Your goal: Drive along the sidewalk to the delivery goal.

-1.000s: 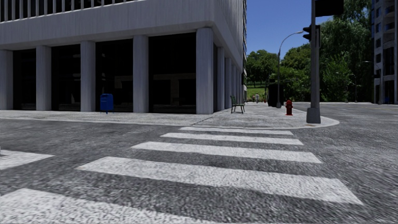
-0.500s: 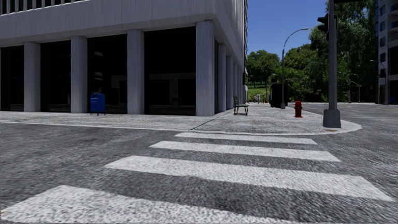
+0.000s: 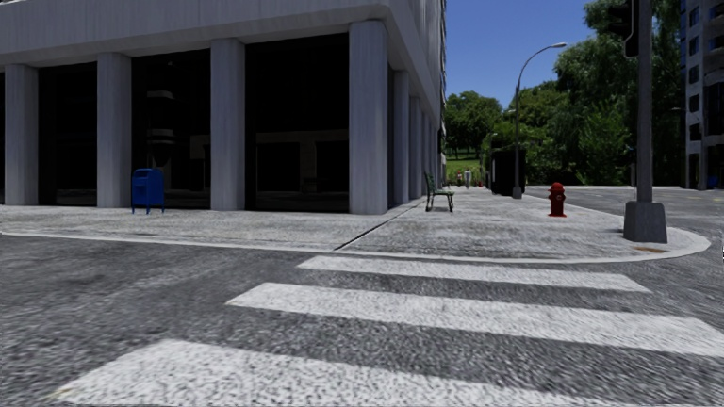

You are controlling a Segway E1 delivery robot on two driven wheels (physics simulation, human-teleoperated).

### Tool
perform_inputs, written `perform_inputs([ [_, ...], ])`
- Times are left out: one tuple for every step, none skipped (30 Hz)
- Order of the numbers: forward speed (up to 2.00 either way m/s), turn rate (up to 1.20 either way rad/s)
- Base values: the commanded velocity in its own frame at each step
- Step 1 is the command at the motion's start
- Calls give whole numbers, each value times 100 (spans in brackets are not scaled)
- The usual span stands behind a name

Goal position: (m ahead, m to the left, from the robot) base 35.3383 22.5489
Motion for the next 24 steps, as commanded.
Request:
perform_inputs([
  [200,-44],
  [200,-43],
  [200,-41],
  [200,-40],
  [200,-40],
  [200,-40],
  [200,-39],
  [200,-37],
  [200,-35],
  [200,-35],
  [200,-10],
  [200,0],
  [200,0],
  [200,0],
  [200,0],
  [200,0],
  [200,0],
  [200,0],
  [200,0],
  [200,0],
  [200,0],
  [200,0],
  [200,0],
  [200,0],
])
